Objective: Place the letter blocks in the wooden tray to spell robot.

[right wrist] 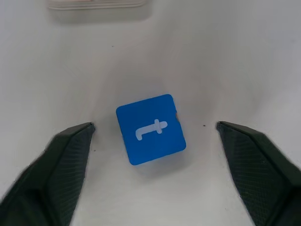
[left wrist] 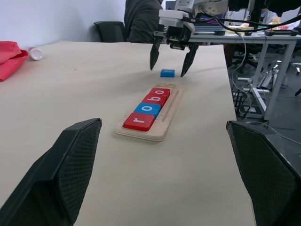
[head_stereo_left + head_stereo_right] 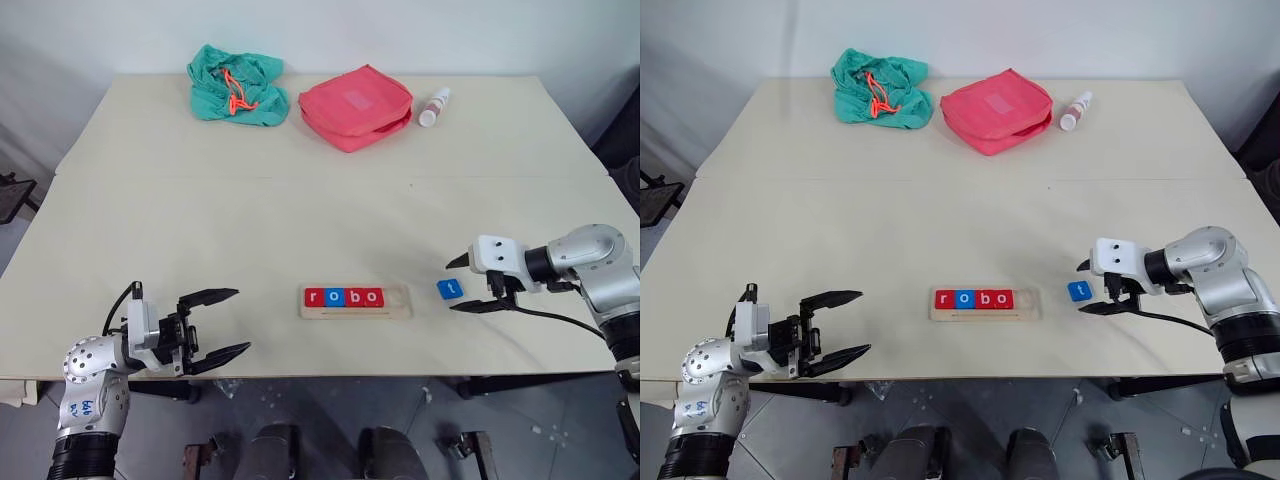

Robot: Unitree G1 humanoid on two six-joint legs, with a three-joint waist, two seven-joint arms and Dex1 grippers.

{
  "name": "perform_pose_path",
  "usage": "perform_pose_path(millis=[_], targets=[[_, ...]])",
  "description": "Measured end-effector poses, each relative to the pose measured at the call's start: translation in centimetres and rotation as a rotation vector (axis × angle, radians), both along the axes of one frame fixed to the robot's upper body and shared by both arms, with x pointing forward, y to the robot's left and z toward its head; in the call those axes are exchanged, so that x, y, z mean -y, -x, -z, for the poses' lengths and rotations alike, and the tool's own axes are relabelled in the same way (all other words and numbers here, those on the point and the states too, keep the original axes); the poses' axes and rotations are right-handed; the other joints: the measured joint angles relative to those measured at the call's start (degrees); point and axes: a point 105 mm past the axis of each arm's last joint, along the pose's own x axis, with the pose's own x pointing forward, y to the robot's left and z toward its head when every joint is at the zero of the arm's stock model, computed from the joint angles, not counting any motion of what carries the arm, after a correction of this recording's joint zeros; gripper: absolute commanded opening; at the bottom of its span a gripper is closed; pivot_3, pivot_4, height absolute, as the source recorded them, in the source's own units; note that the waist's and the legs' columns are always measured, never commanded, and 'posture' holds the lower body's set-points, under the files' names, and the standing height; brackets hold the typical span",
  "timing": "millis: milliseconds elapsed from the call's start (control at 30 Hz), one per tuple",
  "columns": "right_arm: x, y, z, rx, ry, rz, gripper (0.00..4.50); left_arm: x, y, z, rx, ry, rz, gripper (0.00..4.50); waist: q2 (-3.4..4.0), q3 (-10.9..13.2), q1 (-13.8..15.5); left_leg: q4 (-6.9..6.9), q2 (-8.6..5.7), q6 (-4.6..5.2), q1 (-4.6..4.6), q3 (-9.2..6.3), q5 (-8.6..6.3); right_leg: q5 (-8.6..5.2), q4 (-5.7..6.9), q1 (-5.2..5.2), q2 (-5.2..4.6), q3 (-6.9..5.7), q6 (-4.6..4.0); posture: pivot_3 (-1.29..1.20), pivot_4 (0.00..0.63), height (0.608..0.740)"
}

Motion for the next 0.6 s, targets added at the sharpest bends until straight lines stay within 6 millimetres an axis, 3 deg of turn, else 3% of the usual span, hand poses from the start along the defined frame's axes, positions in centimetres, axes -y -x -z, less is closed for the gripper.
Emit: perform_pose_path(millis=[200,300,433,500,600], targets=[[0.0,0.1,0.2,-0.021,0.006,-0.006,1.48,0.0,-0.1,-0.2,0.006,0.002,-0.006,4.5,-0.06,-0.04,0.05,0.08,0.0,0.0,0.04,-0.01,0.0,0.0,-0.01,0.11,0.0,0.0,0.0,0.0,0.15,0.74],[-0.3,0.0,0.0,-0.039,-0.022,0.033,1.48,0.1,-0.2,-0.3,0.011,0.002,-0.004,4.5,-0.06,-0.04,0.04,0.08,0.01,0.0,0.04,-0.01,0.0,0.0,-0.02,0.1,0.0,0.0,0.0,0.0,0.15,0.74],[-2.9,0.1,-1.4,-0.051,-0.138,0.068,1.48,0.4,-0.8,-1.0,0.039,0.002,0.014,4.5,0.06,0.04,0.07,0.02,0.02,-0.01,-0.05,0.0,0.0,0.0,0.02,-0.09,0.01,0.01,0.0,0.0,0.15,0.74],[-4.9,0.8,-3.0,-0.048,-0.209,0.045,1.48,0.6,-1.0,-1.2,0.047,0.002,0.026,4.5,0.08,0.04,0.13,-0.02,0.02,-0.03,-0.07,-0.04,-0.02,0.0,0.03,-0.11,0.01,-0.01,0.0,0.0,0.15,0.74],[-6.5,1.8,-3.9,-0.056,-0.257,0.027,1.48,0.7,-1.3,-1.2,0.048,0.006,0.038,4.5,0.07,0.04,0.2,-0.02,-0.01,-0.04,-0.08,-0.12,-0.02,0.0,0.03,-0.08,0.01,-0.05,0.0,0.0,0.15,0.74]])
